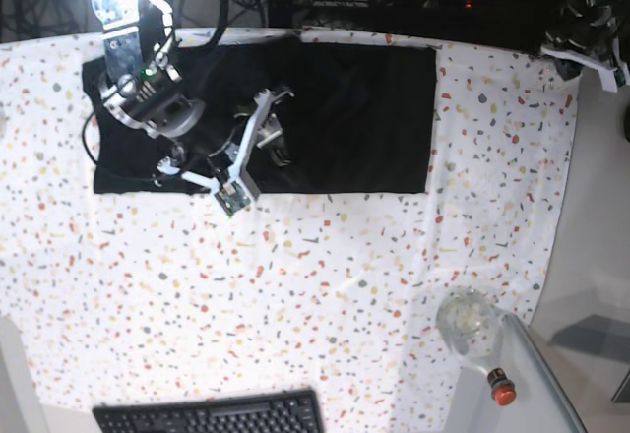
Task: Layout the t-shirt on the table in an organized manner, then fold the t-shirt properly
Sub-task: 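Release the left gripper and move the right gripper onto the folded shirt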
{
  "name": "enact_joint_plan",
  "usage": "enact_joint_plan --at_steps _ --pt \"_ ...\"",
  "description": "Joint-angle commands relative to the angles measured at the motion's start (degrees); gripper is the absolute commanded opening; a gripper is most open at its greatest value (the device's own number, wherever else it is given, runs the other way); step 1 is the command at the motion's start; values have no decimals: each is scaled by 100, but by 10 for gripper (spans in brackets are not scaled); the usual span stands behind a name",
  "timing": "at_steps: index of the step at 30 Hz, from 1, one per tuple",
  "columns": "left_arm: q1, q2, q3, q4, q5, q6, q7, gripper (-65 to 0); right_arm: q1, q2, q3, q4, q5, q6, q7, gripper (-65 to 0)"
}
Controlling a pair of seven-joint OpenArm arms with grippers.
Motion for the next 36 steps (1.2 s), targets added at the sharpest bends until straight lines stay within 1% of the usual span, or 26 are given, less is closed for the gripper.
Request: enact_joint_plan --at_steps 1,2,4,6,10,13,14,15,16,19,20,27,30,36 --pt "-10 -78 -143 1 -69 -29 -122 -650 174 -60 10 -112 3 -20 93 -218" --pt "-2 -95 -257 -87 -69 -29 -122 -650 288 -113 10 -332 3 -20 93 -204" --pt "-2 -113 -433 -219 -43 -38 -122 -650 411 -183 -16 -631 3 -20 93 -204" --pt "-2 -121 -565 -333 -34 -38 -122 -650 552 -209 -192 -904 3 -20 93 -204" --pt "-2 -130 -617 -483 -34 -38 -131 -650 851 -245 -430 -1493 3 -20 119 -204" --pt "-19 -130 -582 -491 -43 -38 -131 -650 1044 -245 -465 -1835 3 -20 128 -210" --pt "-28 -130 -574 -491 -43 -38 -131 -650 1088 -245 -465 -1915 3 -20 128 -236" --pt "-46 -130 -574 -491 -43 -38 -131 -650 1123 -245 -447 -1985 3 -20 128 -285" --pt "-54 -130 -574 -491 -43 -38 -131 -650 1132 -245 -430 -2020 3 -20 128 -348" --pt "-72 -130 -574 -491 -52 -38 -131 -650 1194 -201 -447 -2046 3 -20 137 -612" --pt "-72 -130 -574 -491 -52 -38 -131 -650 1211 -192 -456 -2029 3 -20 137 -650" --pt "-81 -130 -574 -500 -43 -38 -131 -650 1440 -201 -465 -2046 -5 -29 58 -650" --pt "-89 -130 -574 -500 -43 -38 -131 -650 1642 -201 -465 -2134 -5 -29 -223 -650" --pt "-160 -130 -565 -544 -25 -38 -131 -650 1818 -201 -465 -2407 -5 -29 -311 -650"
